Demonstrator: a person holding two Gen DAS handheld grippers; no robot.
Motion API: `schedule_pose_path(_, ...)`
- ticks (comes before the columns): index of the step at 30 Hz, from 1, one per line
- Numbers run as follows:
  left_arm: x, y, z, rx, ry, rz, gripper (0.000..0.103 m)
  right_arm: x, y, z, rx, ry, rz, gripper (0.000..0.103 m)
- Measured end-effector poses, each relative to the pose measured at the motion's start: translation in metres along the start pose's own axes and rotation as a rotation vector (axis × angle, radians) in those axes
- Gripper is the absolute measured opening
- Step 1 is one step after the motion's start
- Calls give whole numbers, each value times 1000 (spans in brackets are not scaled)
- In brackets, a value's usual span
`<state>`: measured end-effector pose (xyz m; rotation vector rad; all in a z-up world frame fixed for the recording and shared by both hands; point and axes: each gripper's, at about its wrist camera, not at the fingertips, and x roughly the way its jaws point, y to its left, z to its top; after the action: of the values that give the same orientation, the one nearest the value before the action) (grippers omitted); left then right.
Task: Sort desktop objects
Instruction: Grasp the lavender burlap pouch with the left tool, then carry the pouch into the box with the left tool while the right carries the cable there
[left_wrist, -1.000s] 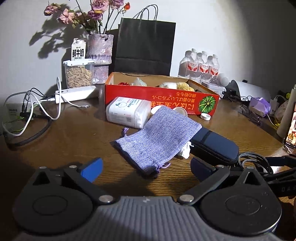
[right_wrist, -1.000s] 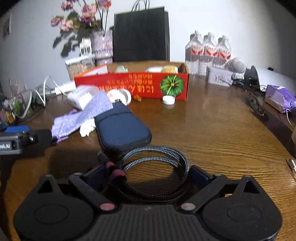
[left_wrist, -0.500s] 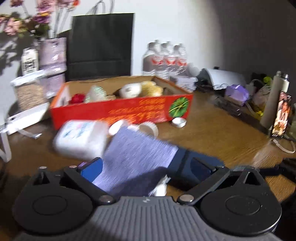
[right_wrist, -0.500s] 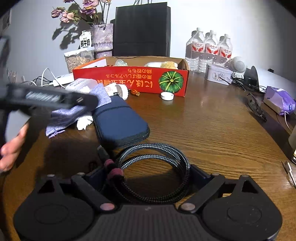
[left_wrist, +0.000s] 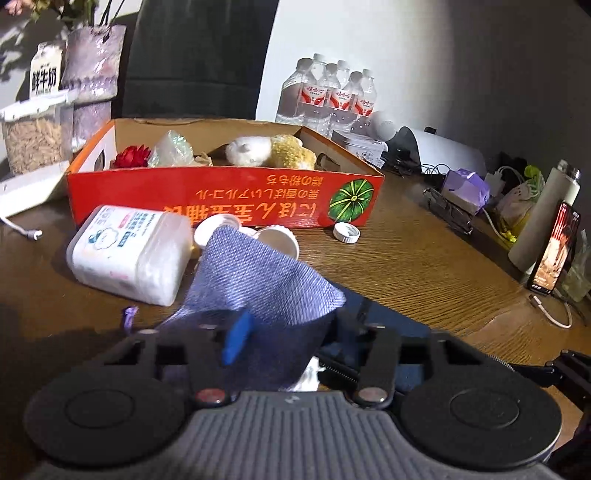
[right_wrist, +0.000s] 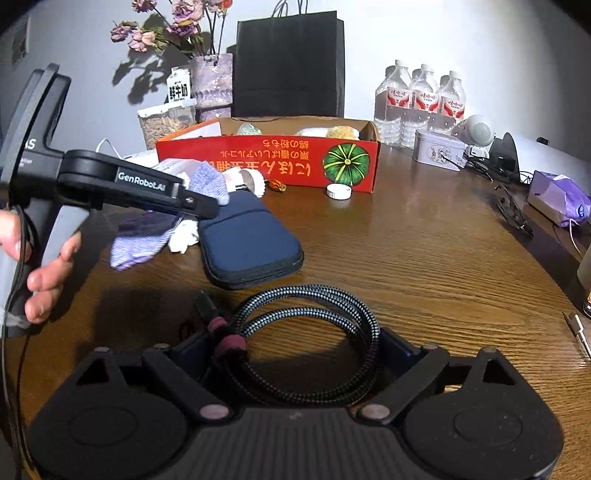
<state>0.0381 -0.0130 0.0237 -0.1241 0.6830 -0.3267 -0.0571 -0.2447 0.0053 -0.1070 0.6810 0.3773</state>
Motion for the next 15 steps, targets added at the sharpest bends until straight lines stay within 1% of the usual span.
schedule_pose_path(1, -2, 4, 1, -20, 3, -13, 22, -2, -1, -1, 3, -6, 1, 92)
schedule_pose_path(2, -5, 10, 3, -50, 8, -22, 7, -5, -2, -1, 6, -14, 1, 92)
schedule_pose_path(4, -12, 17, 6, -85, 7, -20, 6, -11, -4, -1, 15, -32, 3, 92)
schedule_pose_path(8, -44, 22, 14, -120, -67, -26, 5, -28, -7, 2, 24, -78, 10, 92)
schedule_pose_path(10, -69, 22, 20, -123, -126, -30, 5, -37, -8, 5, 27, -106, 12, 92)
schedule_pose_path(13, -106, 17, 30, -100, -212, -9, 5, -49, -11, 12, 44, -149, 25, 92)
schedule_pose_path(15, -130, 15, 37, -86, -271, -12, 5, -53, -12, 18, 53, -167, 37, 92)
